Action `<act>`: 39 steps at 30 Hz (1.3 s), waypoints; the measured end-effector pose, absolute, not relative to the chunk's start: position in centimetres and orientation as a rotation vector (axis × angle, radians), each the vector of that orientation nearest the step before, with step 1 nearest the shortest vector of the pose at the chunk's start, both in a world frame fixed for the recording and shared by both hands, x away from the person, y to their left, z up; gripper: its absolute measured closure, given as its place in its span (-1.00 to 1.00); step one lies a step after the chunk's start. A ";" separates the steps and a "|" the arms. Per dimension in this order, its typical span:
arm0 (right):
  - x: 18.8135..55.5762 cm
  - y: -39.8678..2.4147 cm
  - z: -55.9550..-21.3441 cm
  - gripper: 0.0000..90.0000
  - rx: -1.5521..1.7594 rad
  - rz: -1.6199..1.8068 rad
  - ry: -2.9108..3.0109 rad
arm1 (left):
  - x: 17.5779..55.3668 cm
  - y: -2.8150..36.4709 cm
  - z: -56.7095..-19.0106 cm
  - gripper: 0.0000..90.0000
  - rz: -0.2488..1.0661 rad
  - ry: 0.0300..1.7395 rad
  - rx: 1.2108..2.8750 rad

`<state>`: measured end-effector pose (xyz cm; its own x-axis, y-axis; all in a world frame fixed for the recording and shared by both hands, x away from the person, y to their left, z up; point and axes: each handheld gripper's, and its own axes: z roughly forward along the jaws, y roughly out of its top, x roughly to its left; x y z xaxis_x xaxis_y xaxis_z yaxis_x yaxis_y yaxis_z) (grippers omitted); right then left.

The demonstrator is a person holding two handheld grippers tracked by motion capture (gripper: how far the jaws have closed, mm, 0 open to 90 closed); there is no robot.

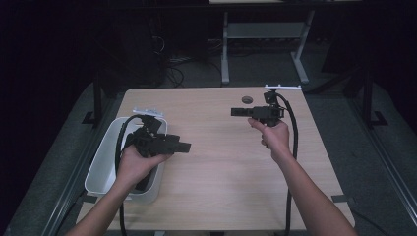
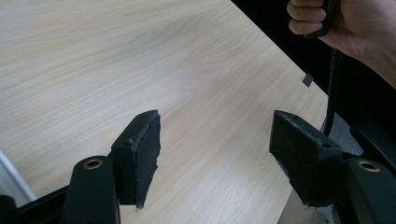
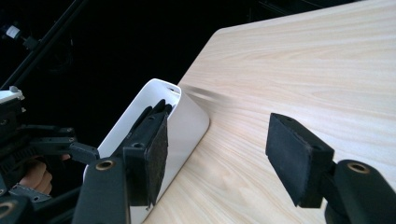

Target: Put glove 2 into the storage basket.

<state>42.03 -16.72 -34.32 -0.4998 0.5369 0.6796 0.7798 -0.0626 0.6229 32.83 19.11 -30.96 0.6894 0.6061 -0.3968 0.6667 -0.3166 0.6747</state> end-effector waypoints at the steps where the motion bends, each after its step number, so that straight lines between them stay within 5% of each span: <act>1: 42.0 -16.9 -34.4 -0.14 -1.436 -1.591 -1.985 | 32.9 19.0 -31.0 -0.27 -0.093 0.974 2.026; 39: 38.8 -24.4 -37.0 -0.26 -1.592 -1.613 -1.901 | 33.1 14.6 -32.2 -0.43 -0.159 0.921 2.056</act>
